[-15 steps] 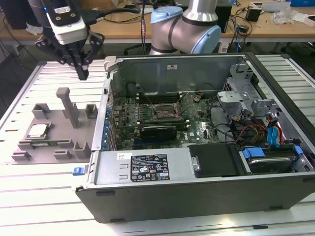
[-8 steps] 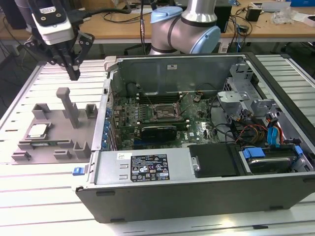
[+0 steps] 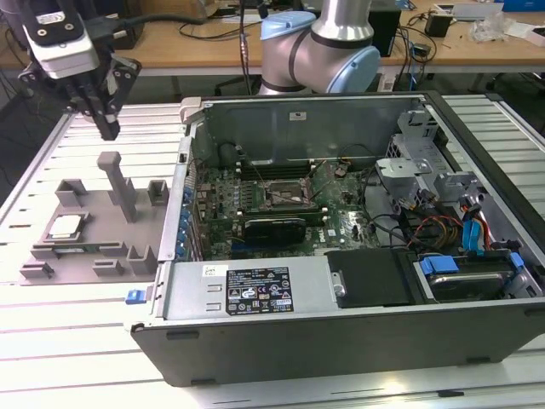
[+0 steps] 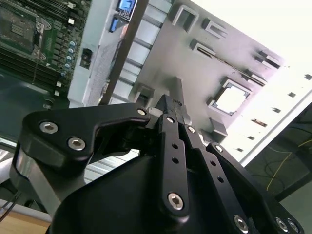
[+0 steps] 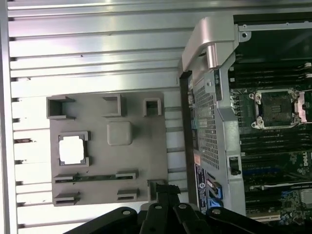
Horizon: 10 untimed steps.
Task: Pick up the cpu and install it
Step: 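Reach for the cpu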
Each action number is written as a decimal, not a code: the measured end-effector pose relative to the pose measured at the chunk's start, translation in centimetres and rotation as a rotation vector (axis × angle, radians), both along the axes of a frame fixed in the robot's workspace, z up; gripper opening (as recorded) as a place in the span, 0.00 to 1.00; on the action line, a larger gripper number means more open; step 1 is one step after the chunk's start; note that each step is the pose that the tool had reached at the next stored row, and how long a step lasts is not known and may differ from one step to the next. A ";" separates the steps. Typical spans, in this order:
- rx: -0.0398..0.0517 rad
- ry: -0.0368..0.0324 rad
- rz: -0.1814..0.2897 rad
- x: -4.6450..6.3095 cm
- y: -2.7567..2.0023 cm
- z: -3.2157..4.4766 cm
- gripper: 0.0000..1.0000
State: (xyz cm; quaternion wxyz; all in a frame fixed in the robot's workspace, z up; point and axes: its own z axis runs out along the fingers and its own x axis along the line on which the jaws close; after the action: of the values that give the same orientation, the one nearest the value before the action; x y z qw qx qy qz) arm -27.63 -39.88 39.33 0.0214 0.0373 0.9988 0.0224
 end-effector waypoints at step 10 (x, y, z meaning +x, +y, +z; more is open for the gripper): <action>-0.0001 -0.0063 0.000 -3.6 0.00 0.00 0.11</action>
State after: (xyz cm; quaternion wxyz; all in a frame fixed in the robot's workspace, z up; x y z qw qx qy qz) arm -31.18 -39.89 39.33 0.0245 0.0371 0.9988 0.0225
